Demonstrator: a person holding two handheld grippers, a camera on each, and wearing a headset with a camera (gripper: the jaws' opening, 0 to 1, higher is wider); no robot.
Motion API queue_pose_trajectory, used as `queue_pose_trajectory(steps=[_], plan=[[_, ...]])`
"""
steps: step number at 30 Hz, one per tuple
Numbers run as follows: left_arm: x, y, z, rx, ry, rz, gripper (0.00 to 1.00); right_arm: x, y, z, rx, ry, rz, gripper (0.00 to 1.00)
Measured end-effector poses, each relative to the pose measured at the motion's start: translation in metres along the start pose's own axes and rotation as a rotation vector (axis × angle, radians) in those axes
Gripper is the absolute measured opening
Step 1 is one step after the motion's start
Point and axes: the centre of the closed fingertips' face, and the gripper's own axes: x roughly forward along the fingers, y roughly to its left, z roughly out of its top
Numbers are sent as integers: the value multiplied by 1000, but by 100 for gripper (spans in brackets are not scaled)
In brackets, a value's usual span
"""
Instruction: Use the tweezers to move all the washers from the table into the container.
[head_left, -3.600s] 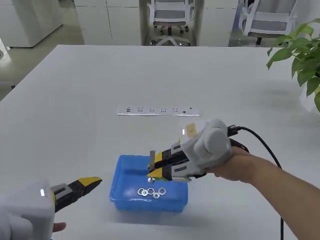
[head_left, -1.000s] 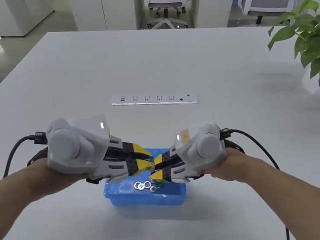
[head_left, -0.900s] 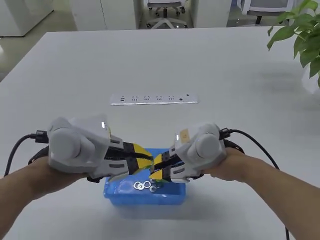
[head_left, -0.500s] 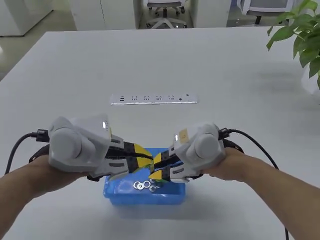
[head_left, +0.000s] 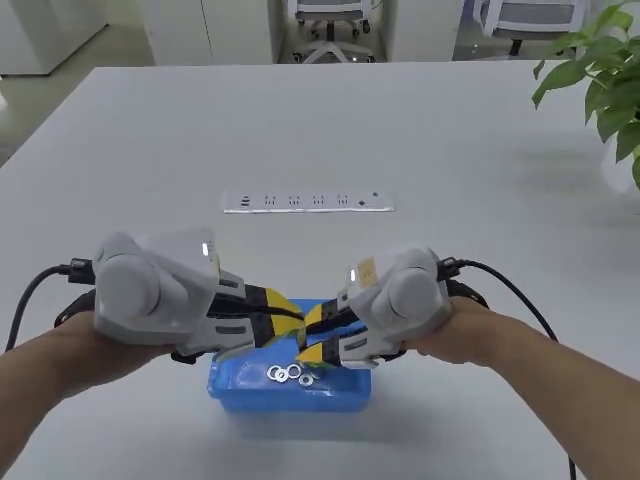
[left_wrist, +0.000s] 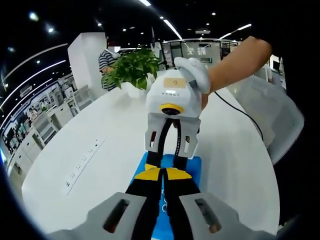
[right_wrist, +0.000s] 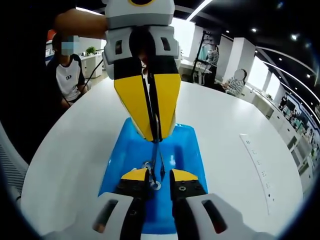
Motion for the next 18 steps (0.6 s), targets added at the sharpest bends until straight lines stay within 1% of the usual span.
queue_pose_trajectory(steps=[4,13,18], plan=[[-2,-2,2,-9,-1,-1,5,-4,1,4,-2,2,-8,20],[-12,-5,9,-9,-11,11,5,-14,5,11,10,4,-30,25],[-18,-10,14,-6,-22,5,5,-19,9,16,12,-5,-42,25]])
